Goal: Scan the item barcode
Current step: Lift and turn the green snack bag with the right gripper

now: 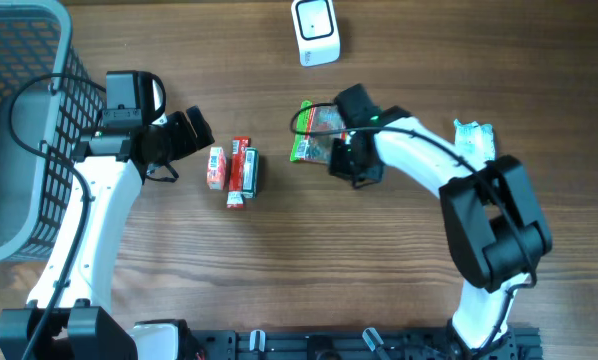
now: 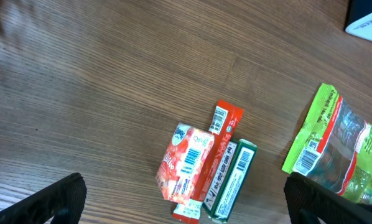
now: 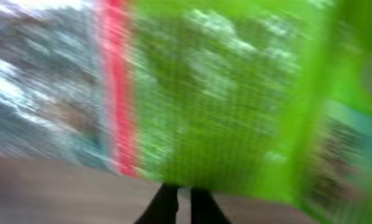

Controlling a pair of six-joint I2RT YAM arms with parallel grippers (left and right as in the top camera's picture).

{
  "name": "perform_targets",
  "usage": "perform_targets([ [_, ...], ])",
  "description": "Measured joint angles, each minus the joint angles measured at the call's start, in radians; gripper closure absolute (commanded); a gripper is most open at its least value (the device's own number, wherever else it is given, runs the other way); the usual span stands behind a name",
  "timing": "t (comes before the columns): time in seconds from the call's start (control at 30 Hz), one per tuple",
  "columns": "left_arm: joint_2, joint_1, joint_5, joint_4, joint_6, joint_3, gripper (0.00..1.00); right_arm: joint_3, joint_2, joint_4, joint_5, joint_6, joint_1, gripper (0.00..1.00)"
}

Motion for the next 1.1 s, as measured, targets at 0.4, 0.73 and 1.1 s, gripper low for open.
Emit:
perform_targets([
  [0.4, 0.0, 0.0, 0.0, 0.0, 0.0, 0.0, 0.0, 0.03, -0.008, 0.2, -0.199, -0.095, 0.068, 0.65],
  [0.73, 0.0, 0.0, 0.0, 0.0, 0.0, 0.0, 0.0, 0.034, -0.013, 0.502, 0.269, -0.074, 0.226, 0.46],
  [1.1, 0.0, 0.0, 0.0, 0.0, 0.0, 0.0, 0.0, 0.034, 0.053, 0.525, 0.368, -0.17, 0.222, 0.41],
])
